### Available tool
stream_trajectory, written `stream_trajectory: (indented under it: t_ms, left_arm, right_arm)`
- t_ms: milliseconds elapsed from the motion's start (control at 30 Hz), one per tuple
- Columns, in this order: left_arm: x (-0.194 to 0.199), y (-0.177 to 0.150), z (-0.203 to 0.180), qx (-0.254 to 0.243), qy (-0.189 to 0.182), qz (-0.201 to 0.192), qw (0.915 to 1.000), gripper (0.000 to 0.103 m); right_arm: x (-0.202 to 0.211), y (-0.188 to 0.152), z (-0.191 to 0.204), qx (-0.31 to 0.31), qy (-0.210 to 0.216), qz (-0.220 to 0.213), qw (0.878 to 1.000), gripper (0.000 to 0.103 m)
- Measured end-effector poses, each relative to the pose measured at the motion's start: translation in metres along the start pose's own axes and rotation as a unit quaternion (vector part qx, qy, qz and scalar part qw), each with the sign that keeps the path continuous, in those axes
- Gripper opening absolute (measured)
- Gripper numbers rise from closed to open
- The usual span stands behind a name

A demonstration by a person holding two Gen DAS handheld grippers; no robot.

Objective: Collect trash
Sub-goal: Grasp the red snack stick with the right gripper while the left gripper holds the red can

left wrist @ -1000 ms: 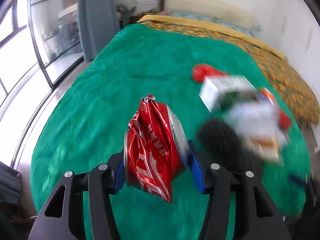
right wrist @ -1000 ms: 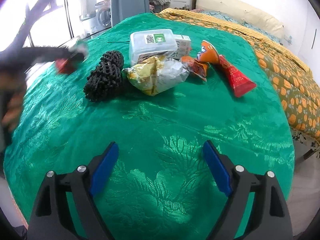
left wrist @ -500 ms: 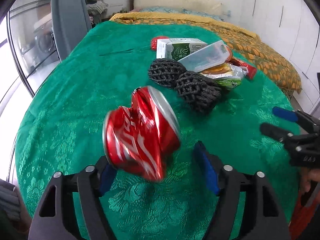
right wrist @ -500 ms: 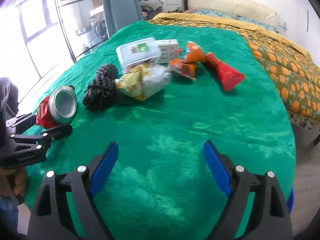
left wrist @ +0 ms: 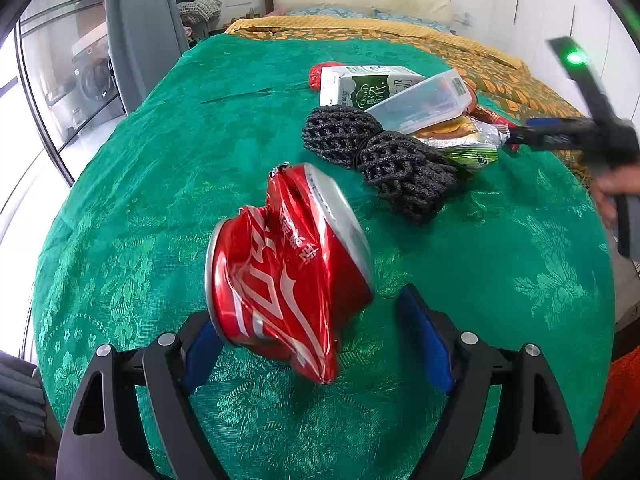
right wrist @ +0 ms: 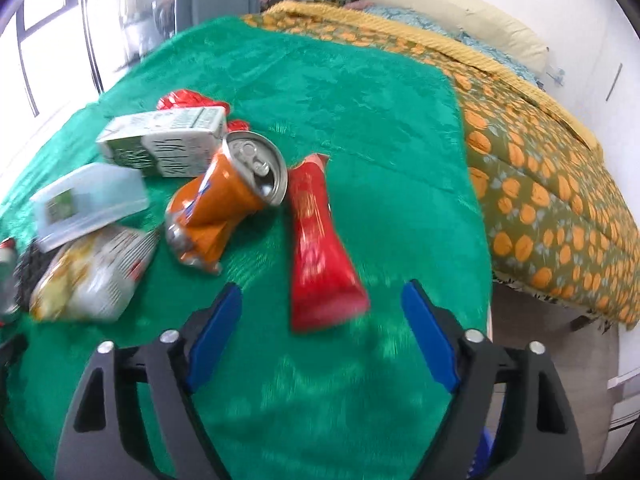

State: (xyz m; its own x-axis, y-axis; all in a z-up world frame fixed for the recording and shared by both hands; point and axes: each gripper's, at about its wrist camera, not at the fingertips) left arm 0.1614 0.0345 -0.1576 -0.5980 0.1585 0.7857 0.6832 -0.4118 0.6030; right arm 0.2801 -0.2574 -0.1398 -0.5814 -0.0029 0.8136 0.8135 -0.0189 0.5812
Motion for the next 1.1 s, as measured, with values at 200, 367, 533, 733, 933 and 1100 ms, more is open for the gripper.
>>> stream_trajectory:
  t_ms: [200, 367, 533, 733, 933, 1100]
  left_arm:
    - [0.0, 0.0, 0.001, 0.002, -0.002, -0.001, 1.0, 0.081]
    - [0.001, -0.001, 0.001, 0.002, -0.004, -0.001, 1.0, 0.081]
    - [0.001, 0.0, 0.0, -0.002, 0.001, 0.001, 1.0, 0.082]
    - [0.007, -0.006, 0.009, 0.013, -0.029, -0.01, 0.9994, 0.085]
    - [0.024, -0.026, 0.023, 0.03, -0.046, -0.013, 0.9984, 0.09]
    - [0.035, -0.029, 0.022, 0.036, -0.046, -0.022, 0.9981, 0.096]
  right_arm:
    - [-0.017, 0.005, -0.001, -0.03, -0.001, 0.022, 0.999, 0.034]
    - [0.011, -0.019, -0.014, -0.052, 0.02, 0.01, 0.998, 0.032]
    - [0.06, -0.061, -0.022, -0.082, 0.067, -0.003, 0.994, 0.032]
    - [0.102, -0.122, -0.005, -0.09, 0.126, 0.003, 0.988, 0.032]
    - [0.104, -0.16, 0.009, -0.075, 0.121, 0.019, 0.99, 0.032]
    - [0.111, -0.159, -0.008, -0.094, 0.119, 0.024, 0.988, 0.054]
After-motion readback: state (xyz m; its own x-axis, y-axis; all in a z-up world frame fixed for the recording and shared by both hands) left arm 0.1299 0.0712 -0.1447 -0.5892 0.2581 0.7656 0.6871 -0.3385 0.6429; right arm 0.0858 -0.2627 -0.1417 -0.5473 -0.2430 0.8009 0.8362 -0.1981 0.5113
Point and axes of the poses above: each gripper's, at about its wrist camera, not at the fingertips, and x roughly against the way its jaws point, z to its left, y to its top, and after that the axes turned 13 degrees about -x, right-handed
